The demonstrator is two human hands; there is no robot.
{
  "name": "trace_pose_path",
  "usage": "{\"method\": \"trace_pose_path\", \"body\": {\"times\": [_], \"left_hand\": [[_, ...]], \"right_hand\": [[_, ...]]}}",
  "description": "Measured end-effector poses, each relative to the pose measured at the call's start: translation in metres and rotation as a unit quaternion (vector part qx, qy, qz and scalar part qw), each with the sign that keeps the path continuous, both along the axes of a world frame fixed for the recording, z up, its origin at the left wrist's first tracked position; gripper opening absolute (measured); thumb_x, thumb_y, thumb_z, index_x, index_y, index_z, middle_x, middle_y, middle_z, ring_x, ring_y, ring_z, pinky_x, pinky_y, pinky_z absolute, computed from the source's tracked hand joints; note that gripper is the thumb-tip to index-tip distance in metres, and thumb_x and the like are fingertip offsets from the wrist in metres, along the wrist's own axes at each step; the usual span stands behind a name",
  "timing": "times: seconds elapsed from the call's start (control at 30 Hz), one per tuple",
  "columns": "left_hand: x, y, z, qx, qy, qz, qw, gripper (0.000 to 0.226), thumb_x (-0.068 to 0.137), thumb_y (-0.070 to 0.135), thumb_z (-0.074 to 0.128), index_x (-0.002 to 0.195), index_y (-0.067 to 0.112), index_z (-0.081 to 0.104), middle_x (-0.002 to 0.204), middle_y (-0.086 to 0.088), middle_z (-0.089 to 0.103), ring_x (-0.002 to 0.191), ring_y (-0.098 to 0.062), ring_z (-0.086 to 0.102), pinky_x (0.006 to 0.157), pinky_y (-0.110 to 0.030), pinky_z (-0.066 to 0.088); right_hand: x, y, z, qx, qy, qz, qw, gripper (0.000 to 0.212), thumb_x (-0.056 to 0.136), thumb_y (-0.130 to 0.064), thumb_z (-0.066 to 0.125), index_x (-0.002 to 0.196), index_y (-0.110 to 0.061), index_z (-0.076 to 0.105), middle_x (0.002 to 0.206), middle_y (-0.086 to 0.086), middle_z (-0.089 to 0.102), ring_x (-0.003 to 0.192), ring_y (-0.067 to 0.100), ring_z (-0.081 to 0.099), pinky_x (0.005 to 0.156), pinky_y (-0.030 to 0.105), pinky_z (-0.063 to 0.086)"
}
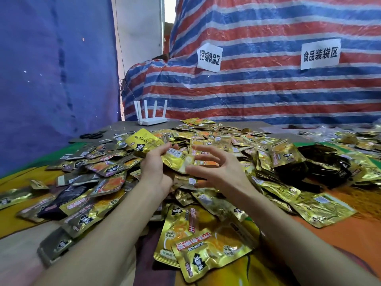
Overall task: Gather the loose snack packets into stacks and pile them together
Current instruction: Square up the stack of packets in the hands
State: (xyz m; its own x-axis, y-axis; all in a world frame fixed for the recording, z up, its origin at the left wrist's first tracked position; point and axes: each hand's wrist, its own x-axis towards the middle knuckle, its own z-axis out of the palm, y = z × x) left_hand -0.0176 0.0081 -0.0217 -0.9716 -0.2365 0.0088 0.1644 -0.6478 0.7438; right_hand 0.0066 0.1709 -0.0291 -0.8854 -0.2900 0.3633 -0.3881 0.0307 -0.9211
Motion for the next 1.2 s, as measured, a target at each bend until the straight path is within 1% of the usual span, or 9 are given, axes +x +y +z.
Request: {"method": "trace_pose_path", "body": {"times": [0.2, 0.3, 0.4, 0.47, 0.63, 0.83, 0.97, 1.07, 1.2], "left_hand": [[0.009, 0.011, 0.005, 0.012, 0.018, -0.022, 1.000, 0.017, 0.095, 0.019, 0.063, 0.088, 0.003, 0.067, 0.090, -0.017, 0.071, 0.079, -0.036, 0.073, 0.073, -0.049, 0.062], [0.015, 0.021, 0.002, 0.017, 0.039, -0.093, 0.995, 0.024, 0.096, 0.025, 0.062, 0.101, 0.002, 0.069, 0.108, -0.021, 0.072, 0.102, -0.039, 0.071, 0.086, -0.054, 0.059], [0.015, 0.026, -0.001, 0.017, 0.062, -0.147, 0.987, 0.034, 0.097, 0.030, 0.059, 0.090, 0.006, 0.081, 0.099, -0.015, 0.076, 0.095, -0.031, 0.075, 0.072, -0.042, 0.062], [0.015, 0.025, -0.001, -0.002, 0.088, -0.166, 0.982, 0.038, 0.100, 0.033, 0.052, 0.094, 0.010, 0.082, 0.101, -0.012, 0.076, 0.097, -0.029, 0.074, 0.074, -0.039, 0.061], [0.011, 0.021, -0.002, -0.027, 0.093, -0.171, 0.980, 0.039, 0.099, 0.034, 0.049, 0.100, 0.011, 0.081, 0.117, -0.017, 0.072, 0.108, -0.031, 0.071, 0.088, -0.043, 0.060], [0.011, 0.019, -0.002, -0.001, 0.048, -0.184, 0.982, 0.041, 0.094, 0.034, 0.056, 0.112, 0.003, 0.076, 0.125, -0.022, 0.067, 0.114, -0.036, 0.067, 0.106, -0.049, 0.049], [0.011, 0.019, -0.003, -0.028, 0.038, -0.166, 0.985, 0.040, 0.098, 0.032, 0.052, 0.119, 0.006, 0.073, 0.121, -0.017, 0.070, 0.106, -0.032, 0.069, 0.104, -0.048, 0.050], [0.013, 0.019, -0.005, -0.074, 0.021, -0.156, 0.985, 0.034, 0.097, 0.031, 0.056, 0.104, 0.007, 0.079, 0.109, -0.016, 0.075, 0.098, -0.032, 0.072, 0.096, -0.045, 0.056], [0.013, 0.021, -0.011, -0.141, 0.008, -0.178, 0.974, 0.032, 0.095, 0.028, 0.060, 0.079, 0.013, 0.082, 0.086, -0.007, 0.075, 0.077, -0.025, 0.073, 0.072, -0.034, 0.059]], "right_hand": [[0.009, -0.018, -0.003, 0.028, 0.104, -0.057, 0.992, 0.053, 0.068, -0.033, 0.090, 0.108, -0.057, 0.066, 0.122, -0.013, 0.062, 0.114, 0.013, 0.063, 0.098, 0.042, 0.055], [0.008, -0.020, -0.005, -0.007, 0.100, -0.040, 0.994, 0.061, 0.068, -0.023, 0.089, 0.122, -0.041, 0.066, 0.133, 0.004, 0.058, 0.120, 0.012, 0.061, 0.101, 0.037, 0.054], [0.008, -0.019, -0.007, -0.023, 0.122, -0.045, 0.991, 0.065, 0.065, -0.018, 0.087, 0.126, -0.024, 0.066, 0.128, -0.009, 0.063, 0.118, 0.000, 0.060, 0.100, 0.025, 0.052], [0.006, -0.018, -0.009, -0.050, 0.126, -0.031, 0.990, 0.064, 0.066, -0.008, 0.088, 0.125, -0.020, 0.067, 0.123, -0.010, 0.067, 0.114, 0.002, 0.064, 0.096, 0.021, 0.053], [0.003, -0.020, -0.007, -0.078, 0.151, -0.030, 0.985, 0.049, 0.061, -0.008, 0.086, 0.104, -0.020, 0.066, 0.129, -0.006, 0.061, 0.117, 0.016, 0.064, 0.097, 0.045, 0.057], [0.001, -0.018, -0.006, -0.018, 0.150, -0.065, 0.986, 0.050, 0.057, -0.012, 0.089, 0.102, -0.026, 0.069, 0.130, 0.004, 0.053, 0.117, 0.008, 0.057, 0.099, 0.032, 0.054], [0.001, -0.008, -0.003, 0.074, 0.191, -0.115, 0.972, 0.043, 0.063, -0.019, 0.092, 0.096, -0.027, 0.065, 0.119, -0.013, 0.053, 0.112, -0.005, 0.054, 0.087, 0.013, 0.049], [0.001, -0.004, 0.000, 0.222, 0.213, -0.139, 0.941, 0.048, 0.063, -0.039, 0.089, 0.099, -0.028, 0.059, 0.127, -0.015, 0.056, 0.119, 0.007, 0.051, 0.095, 0.028, 0.045], [0.002, -0.004, -0.002, 0.253, 0.154, -0.099, 0.950, 0.053, 0.065, -0.038, 0.089, 0.096, -0.028, 0.047, 0.100, -0.006, 0.061, 0.079, 0.005, 0.057, 0.060, 0.015, 0.045]]}}
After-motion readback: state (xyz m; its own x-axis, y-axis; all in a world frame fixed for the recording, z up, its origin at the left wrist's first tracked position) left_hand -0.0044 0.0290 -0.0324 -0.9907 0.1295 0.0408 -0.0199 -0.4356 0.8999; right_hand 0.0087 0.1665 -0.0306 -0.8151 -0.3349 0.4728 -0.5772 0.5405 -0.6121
